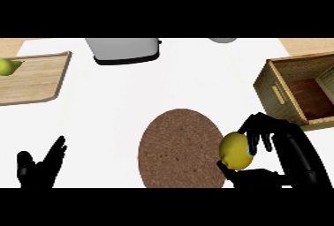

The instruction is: Pick the lemon from the placemat and place it in the basket

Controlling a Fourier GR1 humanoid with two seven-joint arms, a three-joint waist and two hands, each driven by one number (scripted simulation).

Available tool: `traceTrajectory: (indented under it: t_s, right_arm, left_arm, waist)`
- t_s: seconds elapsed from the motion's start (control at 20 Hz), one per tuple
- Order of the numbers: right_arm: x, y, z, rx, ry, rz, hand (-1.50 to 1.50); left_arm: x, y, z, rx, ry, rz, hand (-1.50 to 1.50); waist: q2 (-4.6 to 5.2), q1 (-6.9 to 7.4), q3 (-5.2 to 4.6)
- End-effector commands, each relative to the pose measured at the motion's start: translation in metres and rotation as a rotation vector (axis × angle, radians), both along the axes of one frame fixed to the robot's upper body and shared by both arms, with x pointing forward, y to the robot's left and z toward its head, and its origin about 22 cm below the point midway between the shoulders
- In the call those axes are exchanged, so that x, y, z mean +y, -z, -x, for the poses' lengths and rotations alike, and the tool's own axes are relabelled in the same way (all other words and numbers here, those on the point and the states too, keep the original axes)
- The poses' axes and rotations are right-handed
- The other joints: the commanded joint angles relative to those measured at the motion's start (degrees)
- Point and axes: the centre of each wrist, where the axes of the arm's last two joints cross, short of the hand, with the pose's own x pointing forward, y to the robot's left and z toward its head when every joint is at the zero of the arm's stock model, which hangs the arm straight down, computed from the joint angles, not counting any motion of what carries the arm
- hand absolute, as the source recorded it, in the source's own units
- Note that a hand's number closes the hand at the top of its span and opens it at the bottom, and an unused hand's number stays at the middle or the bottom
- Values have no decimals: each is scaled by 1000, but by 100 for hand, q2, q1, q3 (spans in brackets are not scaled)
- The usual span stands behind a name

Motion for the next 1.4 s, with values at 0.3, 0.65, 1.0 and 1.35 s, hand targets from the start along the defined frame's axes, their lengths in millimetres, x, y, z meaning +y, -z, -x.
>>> traceTrajectory:
  t_s: [0.3, 0.65, 1.0, 1.35]
  right_arm:
    - [-39, -101, 64, -156, 294, -161, 150]
    - [-69, -149, 35, -168, 412, -191, 150]
    - [-132, -214, 12, -131, 468, -201, 150]
    - [-190, -235, -16, -99, 488, -136, 150]
  left_arm:
    - [-5, 6, -8, 44, 53, 25, 0]
    - [-2, 3, -8, 41, 61, 18, 0]
    - [-13, -4, -22, 46, 85, 21, 0]
    - [-16, 10, -38, 29, 103, 7, 0]
  waist:
    - [114, 370, -64]
    - [95, 457, -52]
    - [137, 557, -43]
    - [192, 641, -42]
